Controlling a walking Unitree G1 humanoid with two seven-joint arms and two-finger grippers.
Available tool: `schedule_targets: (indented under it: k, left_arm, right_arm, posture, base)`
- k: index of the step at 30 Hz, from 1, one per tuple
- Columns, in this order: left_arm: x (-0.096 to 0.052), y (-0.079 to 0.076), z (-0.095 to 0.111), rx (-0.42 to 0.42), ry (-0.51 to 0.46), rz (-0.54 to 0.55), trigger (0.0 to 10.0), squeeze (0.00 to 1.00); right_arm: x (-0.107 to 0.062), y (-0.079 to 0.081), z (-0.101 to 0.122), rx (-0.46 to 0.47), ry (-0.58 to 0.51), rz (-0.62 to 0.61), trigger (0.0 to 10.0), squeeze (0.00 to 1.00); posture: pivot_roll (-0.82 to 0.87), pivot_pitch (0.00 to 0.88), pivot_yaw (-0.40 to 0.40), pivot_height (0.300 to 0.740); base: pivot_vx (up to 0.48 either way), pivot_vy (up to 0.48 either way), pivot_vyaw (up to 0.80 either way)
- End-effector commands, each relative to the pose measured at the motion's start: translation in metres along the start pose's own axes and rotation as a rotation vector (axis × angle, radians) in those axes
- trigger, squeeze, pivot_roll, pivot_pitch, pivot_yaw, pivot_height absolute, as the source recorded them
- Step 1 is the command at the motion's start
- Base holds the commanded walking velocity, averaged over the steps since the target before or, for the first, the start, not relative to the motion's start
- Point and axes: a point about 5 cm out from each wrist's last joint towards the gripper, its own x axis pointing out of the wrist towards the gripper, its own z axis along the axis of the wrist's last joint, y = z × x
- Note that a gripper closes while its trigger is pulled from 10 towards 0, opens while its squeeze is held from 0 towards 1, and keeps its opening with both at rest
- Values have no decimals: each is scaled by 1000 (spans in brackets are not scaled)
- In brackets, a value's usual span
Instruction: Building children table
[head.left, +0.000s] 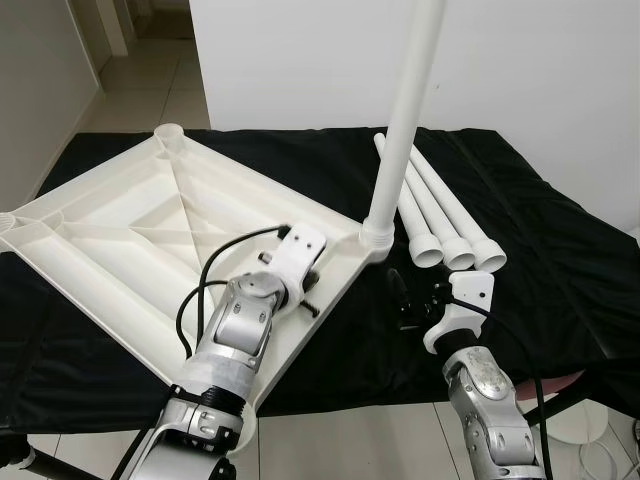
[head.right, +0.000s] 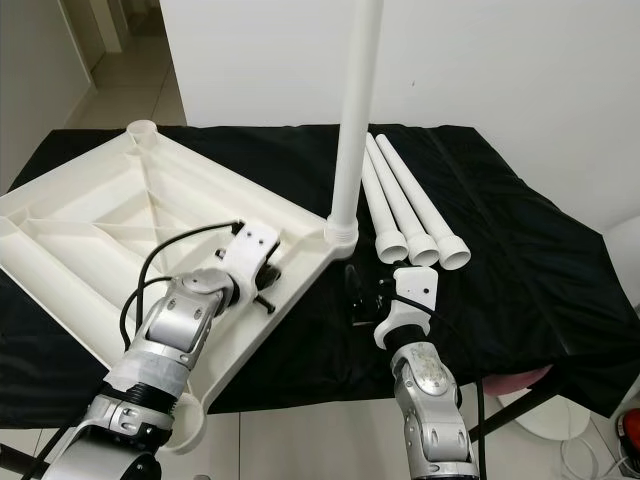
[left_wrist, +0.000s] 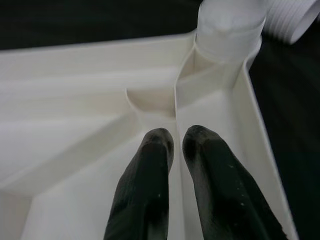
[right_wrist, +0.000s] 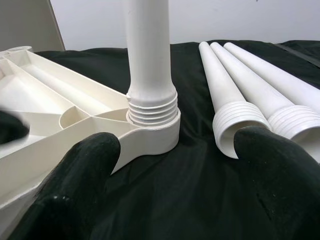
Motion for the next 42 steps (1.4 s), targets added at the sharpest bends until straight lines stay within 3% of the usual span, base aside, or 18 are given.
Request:
schedule_targets:
  k: [1, 10, 16, 19, 24, 26, 27, 34, 42]
  left_arm:
    - [-3, 11, 11, -25, -70, 90, 10000, 0]
    - [-16, 19, 28, -64, -196, 100, 10000, 0]
    - [-36, 10, 34, -105, -355, -55, 10000, 0]
    - [-51, -1, 29, -13, -411, -178, 10000, 0]
    - [-61, -8, 21, 36, -436, -247, 10000, 0]
    - [-64, -9, 17, 36, -437, -265, 10000, 0]
    - [-71, -14, 5, 58, -403, -346, 10000, 0]
    - [-85, -24, -20, 111, -282, -487, 10000, 0]
    - [-89, -19, -44, 156, -165, -481, 10000, 0]
  right_arm:
    - [-1, 0, -1, -4, 1, -5, 10000, 0]
    - [-1, 1, -1, -5, 2, -2, 10000, 0]
    - [1, 1, -2, -8, 9, 2, 10000, 0]
    - [4, 1, -4, -32, 34, 4, 10000, 0]
    - [7, 2, -5, -47, 37, -1, 10000, 0]
    - [8, 2, -4, -44, 34, 1, 10000, 0]
    - [11, 2, -2, -41, 31, 4, 10000, 0]
    - [13, -1, -1, -50, 28, 3, 10000, 0]
    - [11, -1, -2, -54, 31, 5, 10000, 0]
  posture:
    - [-65, 0, -8, 740]
    - [-61, 0, -12, 740]
    - [-57, 0, -19, 740]
    - [-47, 0, -35, 740]
    - [-43, 0, -46, 740]
    - [-43, 0, -46, 740]
    - [-37, 0, -52, 740]
    - [-29, 0, -53, 740]
    - [-30, 0, -50, 740]
  base:
    - [0, 0, 0]
    - [0, 0, 0]
    - [0, 0, 0]
    - [0, 0, 0]
    - [0, 0, 0]
    - [0, 0, 0]
    - [0, 0, 0]
    - [0, 0, 0]
    - [0, 0, 0]
